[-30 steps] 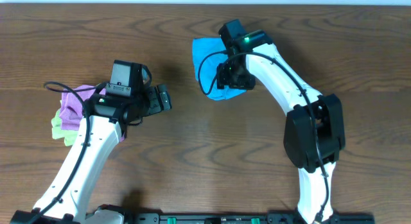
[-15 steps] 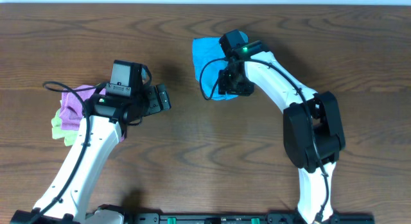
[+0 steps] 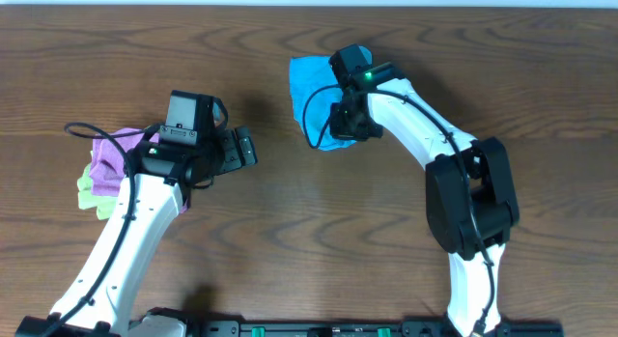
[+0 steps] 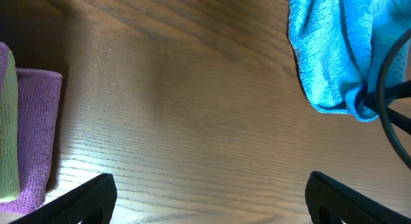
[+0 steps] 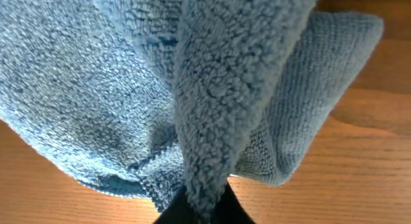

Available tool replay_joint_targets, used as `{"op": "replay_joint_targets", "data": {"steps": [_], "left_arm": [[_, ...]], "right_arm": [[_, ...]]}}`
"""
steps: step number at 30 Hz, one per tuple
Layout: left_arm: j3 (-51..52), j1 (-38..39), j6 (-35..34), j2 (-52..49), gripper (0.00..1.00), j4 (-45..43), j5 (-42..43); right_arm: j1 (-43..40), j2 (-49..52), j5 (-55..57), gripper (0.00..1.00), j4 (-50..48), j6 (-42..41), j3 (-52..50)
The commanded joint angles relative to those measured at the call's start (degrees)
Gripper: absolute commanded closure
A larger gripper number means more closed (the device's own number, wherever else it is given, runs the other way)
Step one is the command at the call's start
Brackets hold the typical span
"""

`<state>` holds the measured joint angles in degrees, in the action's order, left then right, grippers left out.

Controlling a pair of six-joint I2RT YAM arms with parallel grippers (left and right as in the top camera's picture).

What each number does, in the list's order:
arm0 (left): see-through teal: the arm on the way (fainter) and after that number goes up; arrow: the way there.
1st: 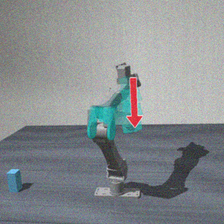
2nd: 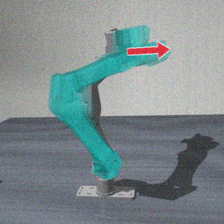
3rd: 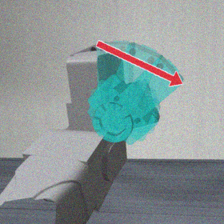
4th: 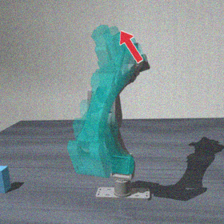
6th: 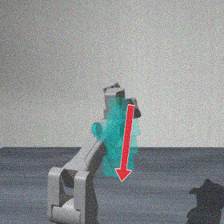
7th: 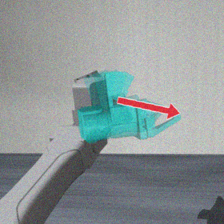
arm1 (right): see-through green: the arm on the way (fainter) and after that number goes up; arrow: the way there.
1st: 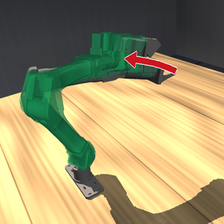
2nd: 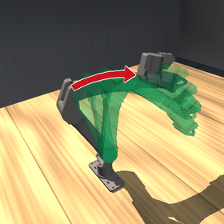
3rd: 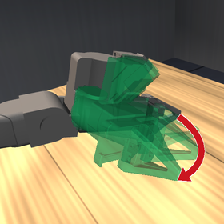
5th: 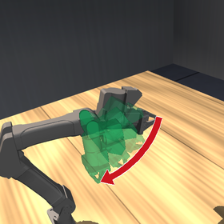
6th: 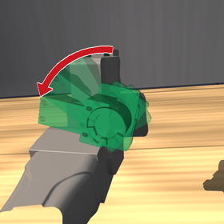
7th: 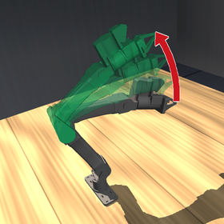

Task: Fold the cloth
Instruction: 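Lower the blue cloth onto the table and drag it right with the right gripper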

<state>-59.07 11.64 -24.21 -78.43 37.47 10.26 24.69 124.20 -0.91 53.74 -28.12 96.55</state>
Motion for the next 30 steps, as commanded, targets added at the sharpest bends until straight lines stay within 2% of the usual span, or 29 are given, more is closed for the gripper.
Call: {"op": "replay_joint_targets", "data": {"steps": [1, 7, 14, 19, 26, 30], "left_arm": [[-1.3, -0.1, -0.2, 0.0, 0.04, 0.2, -0.6], [-1.3, -0.1, -0.3, 0.0, 0.05, 0.0, -0.3], [-1.3, -0.1, -0.3, 0.0, 0.05, 0.0, 0.9], [-1.3, -0.1, -0.7, 0.0, 0.05, 0.0, 4.2], [-1.3, 0.0, -1.8, 0.0, 0.05, 0.0, 4.9], [-1.3, 0.0, -1.8, 0.0, 0.05, 0.1, 4.9]], "right_arm": [[0.5, -2.1, 3.7, 0.99, 2.3, 0.5, 0.1], [0.4, -5.5, 13.5, 0.99, 8.6, 1.7, 3.0], [-0.6, -9.9, 15.2, 0.98, 12.9, 2.7, 3.1], [-0.7, -10.8, 20.6, 0.98, 17.5, 2.7, 3.1], [-2.5, -10.8, 27.4, 0.97, 19.4, 1.2, 3.1], [-6.2, -10.7, 28.8, 0.96, 19.3, 0.6, 3.1]]}}
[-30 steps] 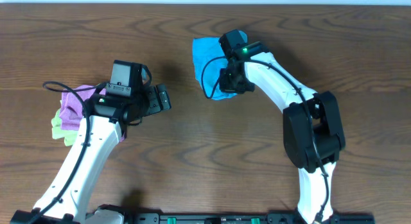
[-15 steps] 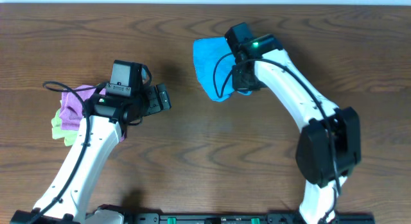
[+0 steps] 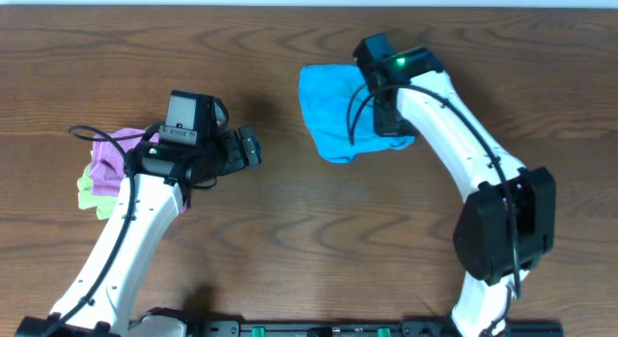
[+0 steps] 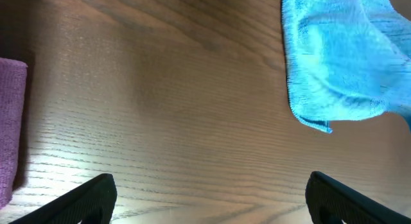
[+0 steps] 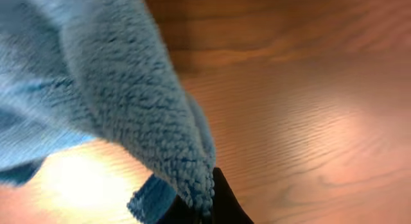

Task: Fold the cloth
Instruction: 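Lower the blue cloth onto the table and drag it right with the right gripper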

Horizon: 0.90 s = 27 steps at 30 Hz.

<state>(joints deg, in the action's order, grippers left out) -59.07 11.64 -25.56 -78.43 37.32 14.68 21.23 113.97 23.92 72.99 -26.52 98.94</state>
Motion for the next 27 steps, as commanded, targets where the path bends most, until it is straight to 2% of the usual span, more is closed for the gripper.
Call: {"op": "replay_joint_targets", "data": {"steps": [1, 10, 14, 18, 19, 21, 23, 25, 27], "left_arm": [[-1.3, 0.0, -0.4, 0.0, 0.05, 0.2, 0.5], [-1.3, 0.0, -0.4, 0.0, 0.05, 0.2, 1.9], [-1.3, 0.0, -0.4, 0.0, 0.05, 0.2, 1.9], [-1.3, 0.0, -0.4, 0.0, 0.05, 0.2, 4.1], [-1.3, 0.0, -0.4, 0.0, 0.05, 0.2, 4.9], [-1.3, 0.0, -0.4, 0.0, 0.04, 0.2, 6.1], [-1.3, 0.0, -0.4, 0.0, 0.05, 0.2, 6.2], [-1.3, 0.0, -0.4, 0.0, 0.05, 0.2, 6.2], [-1.3, 0.0, -0.4, 0.0, 0.05, 0.3, 6.3]], "right_arm": [[-3.9, -0.5, 4.1, 0.96, 0.0, -1.4, 0.8], [-14.5, -0.5, 2.9, 0.94, -3.8, -1.7, 0.8], [-16.9, -0.5, 2.8, 0.93, -6.4, -1.2, 0.7], [-17.7, -0.5, 2.8, 0.88, -10.0, 0.4, 0.7], [-17.7, -0.5, 2.8, 0.8, -11.0, 0.8, 0.7], [-17.7, -0.4, 2.9, 0.57, -12.9, 0.9, 0.7], [-17.7, -0.4, 2.9, 0.42, -14.1, 0.9, 0.7], [-17.7, -0.4, 2.9, 0.33, -14.4, 0.9, 0.7], [-17.7, -0.4, 2.9, 0.3, -13.1, 0.9, 0.7]]}}
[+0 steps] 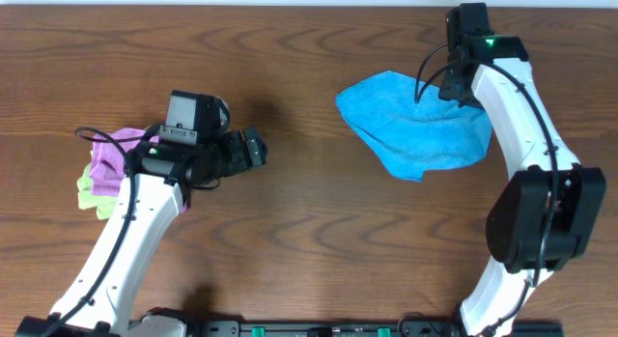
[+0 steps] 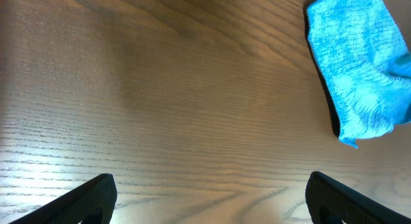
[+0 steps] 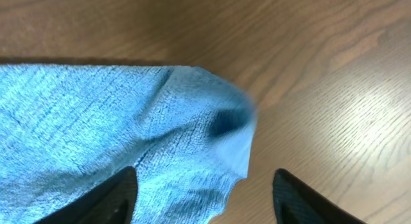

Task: Fold the cloth
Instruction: 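Lower the blue cloth onto the table and drag it right with the right gripper, then grasp the left edge of the blue cloth with the left gripper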

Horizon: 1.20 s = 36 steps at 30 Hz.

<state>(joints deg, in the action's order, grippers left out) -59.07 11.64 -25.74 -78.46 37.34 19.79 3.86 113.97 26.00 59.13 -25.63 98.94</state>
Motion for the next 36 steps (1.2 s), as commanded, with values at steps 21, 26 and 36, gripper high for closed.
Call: {"op": "replay_joint_targets", "data": {"steps": [21, 26, 36], "left_arm": [[-1.3, 13.7, -22.1, -9.5, 0.04, -14.8, 12.4], [-1.3, 19.3, -22.1, -15.0, 0.19, -21.9, 15.1], [-1.3, 28.8, -30.1, -23.1, 0.94, -48.3, 16.8]], "right_arm": [[-8.7, -0.4, -9.7, 0.33, 15.2, 1.9, 0.7], [-8.8, -0.4, -9.9, 0.35, 15.2, 2.6, 0.7], [-9.1, -0.5, -10.1, 0.38, 15.2, 3.1, 0.7]]}}
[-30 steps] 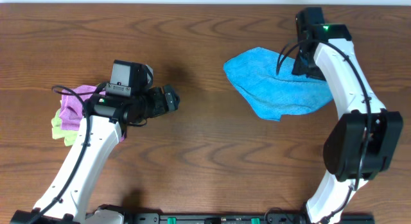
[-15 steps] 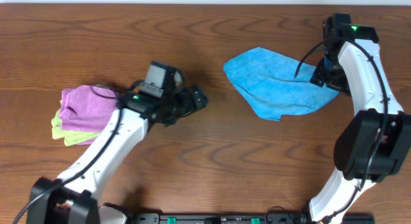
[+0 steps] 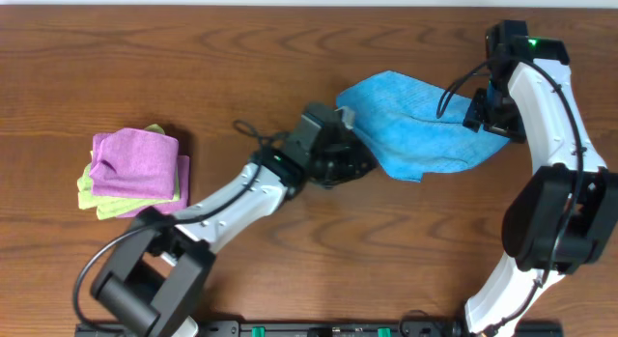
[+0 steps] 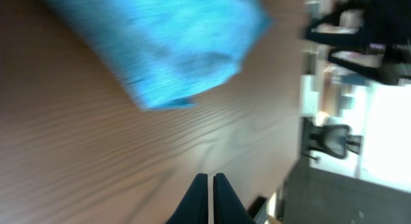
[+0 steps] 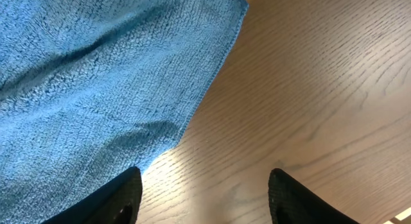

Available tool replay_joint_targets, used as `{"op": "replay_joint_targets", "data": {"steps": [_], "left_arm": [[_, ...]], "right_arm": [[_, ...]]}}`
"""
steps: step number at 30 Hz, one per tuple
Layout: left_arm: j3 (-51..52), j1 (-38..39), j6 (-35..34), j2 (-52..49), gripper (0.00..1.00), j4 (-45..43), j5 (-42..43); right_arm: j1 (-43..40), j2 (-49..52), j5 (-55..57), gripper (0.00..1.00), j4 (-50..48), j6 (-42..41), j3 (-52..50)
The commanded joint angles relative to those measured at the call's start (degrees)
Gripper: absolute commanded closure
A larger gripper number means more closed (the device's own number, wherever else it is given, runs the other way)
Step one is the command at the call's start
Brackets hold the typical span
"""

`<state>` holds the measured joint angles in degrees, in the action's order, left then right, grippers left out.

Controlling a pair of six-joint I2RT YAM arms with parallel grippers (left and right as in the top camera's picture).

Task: Fold the cloth
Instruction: 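Grasp the left edge of the blue cloth with the left gripper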

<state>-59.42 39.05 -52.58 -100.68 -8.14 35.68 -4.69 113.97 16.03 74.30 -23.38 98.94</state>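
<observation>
The blue cloth [image 3: 425, 134] lies spread out flat on the right half of the wooden table [image 3: 290, 47]. My left arm reaches across to it. The left gripper [image 3: 365, 166] is by the cloth's near left edge. In the blurred left wrist view that gripper [image 4: 209, 178] is shut with nothing between its fingers, and the cloth [image 4: 167, 44] lies beyond its tips. My right gripper [image 3: 486, 120] hangs over the cloth's right edge. It stands open [image 5: 204, 172] above bare wood, with the cloth [image 5: 96, 76] to its left.
A folded stack of purple and green cloths [image 3: 130, 173] sits at the left of the table. A room with a chair [image 4: 327, 140] shows past the table's edge in the left wrist view.
My left gripper was open near the purple stack; it is now at the blue cloth's near left edge and shut. The right gripper, still open, has shifted to the cloth's right edge.
My right gripper was shut on the bunched blue cloth at the table's middle. A second later it held it further right. Then it was open and the cloth lay spread at the right. Now the left gripper has come across to the cloth.
</observation>
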Motion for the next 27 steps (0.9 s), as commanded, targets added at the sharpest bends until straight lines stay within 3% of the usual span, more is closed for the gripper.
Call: {"op": "replay_joint_targets", "data": {"steps": [1, 7, 12, 15, 20, 27], "left_arm": [[-1.0, 2.0, -4.4, -1.4, 0.94, -4.6, 0.9], [-1.6, 5.4, -7.0, -5.3, 0.94, -6.6, -2.0], [-1.6, 6.7, -6.9, -7.5, 0.94, -8.8, -4.2], [-1.6, 6.1, -4.9, -7.5, 0.95, -8.7, -5.0], [-1.6, 2.6, -2.6, -7.5, 0.94, -8.4, -6.7], [-1.6, -4.6, 3.3, -7.5, 0.94, -7.8, 0.7]], "right_arm": [[-0.6, -0.5, -0.8, 0.39, 0.0, 1.3, 0.7], [-0.6, -0.5, -4.0, 0.41, 0.2, 2.8, 0.7], [-0.5, -0.5, -18.0, 0.44, 2.3, 10.1, 0.7], [0.1, -0.5, -19.8, 0.45, 6.0, 11.7, 0.7], [1.2, -0.5, -27.1, 0.59, 8.2, 18.6, 0.7], [3.3, -0.5, -33.5, 0.96, 4.7, 28.5, -1.5]]}}
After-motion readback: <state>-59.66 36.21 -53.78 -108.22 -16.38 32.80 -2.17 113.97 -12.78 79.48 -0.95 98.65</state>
